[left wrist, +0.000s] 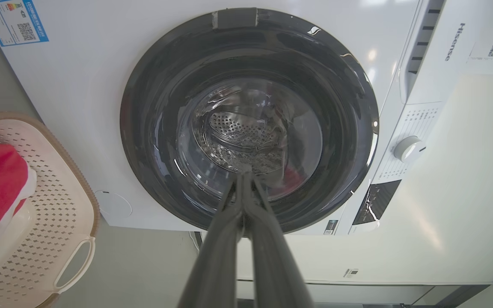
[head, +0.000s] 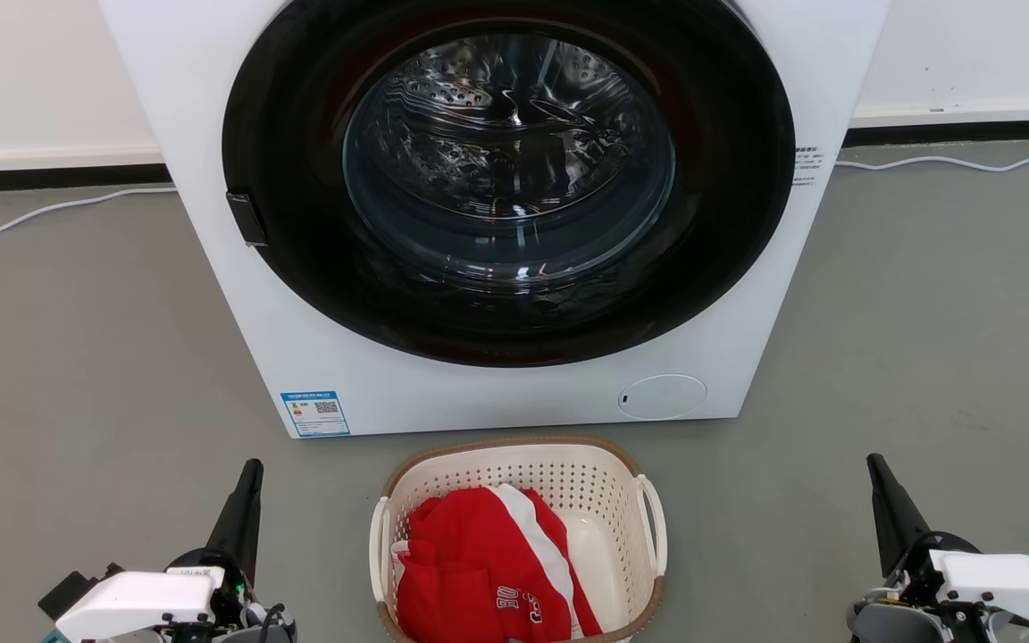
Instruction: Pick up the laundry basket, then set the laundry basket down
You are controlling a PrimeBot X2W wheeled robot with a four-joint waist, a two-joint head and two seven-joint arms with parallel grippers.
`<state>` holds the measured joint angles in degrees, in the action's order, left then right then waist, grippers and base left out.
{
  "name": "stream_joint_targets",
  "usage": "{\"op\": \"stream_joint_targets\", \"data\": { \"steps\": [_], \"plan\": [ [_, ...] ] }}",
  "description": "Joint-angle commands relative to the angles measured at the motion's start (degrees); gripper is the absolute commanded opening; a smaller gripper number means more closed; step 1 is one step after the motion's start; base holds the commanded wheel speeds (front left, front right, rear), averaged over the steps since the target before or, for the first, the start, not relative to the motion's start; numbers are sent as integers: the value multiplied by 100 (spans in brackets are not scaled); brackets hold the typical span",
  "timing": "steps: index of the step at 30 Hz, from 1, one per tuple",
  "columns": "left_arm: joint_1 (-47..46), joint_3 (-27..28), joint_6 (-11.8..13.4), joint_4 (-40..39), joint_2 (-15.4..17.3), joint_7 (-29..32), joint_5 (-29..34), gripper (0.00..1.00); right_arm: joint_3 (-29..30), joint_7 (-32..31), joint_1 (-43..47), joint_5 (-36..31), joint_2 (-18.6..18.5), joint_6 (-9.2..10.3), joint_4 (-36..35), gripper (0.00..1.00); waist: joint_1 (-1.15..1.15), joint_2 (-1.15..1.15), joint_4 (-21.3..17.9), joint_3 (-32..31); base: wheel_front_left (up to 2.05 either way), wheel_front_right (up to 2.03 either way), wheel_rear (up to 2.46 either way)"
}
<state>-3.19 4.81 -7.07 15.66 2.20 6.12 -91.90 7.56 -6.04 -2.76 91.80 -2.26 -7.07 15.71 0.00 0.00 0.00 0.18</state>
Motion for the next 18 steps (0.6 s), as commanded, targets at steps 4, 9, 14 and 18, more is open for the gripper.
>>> {"op": "stream_joint_targets", "data": {
  "steps": [4, 9, 14, 18],
  "plan": [
    [-299, 169, -42, -163, 67, 34, -29, 0, -107, -43, -342, 39, -62, -42, -168, 0, 0, 0, 0, 0, 0, 0, 0],
    [-299, 169, -42, -163, 67, 34, -29, 0, -107, -43, -342, 39, -62, -42, -168, 0, 0, 0, 0, 0, 0, 0, 0],
    [-299, 169, -42, -163, 67, 34, -29, 0, -107, -43, -342, 39, -62, -42, -168, 0, 0, 0, 0, 0, 0, 0, 0],
    [-299, 169, -42, -163, 67, 34, -29, 0, -107, -43, -342, 39, -62, -42, -168, 0, 0, 0, 0, 0, 0, 0, 0]
  ]
}}
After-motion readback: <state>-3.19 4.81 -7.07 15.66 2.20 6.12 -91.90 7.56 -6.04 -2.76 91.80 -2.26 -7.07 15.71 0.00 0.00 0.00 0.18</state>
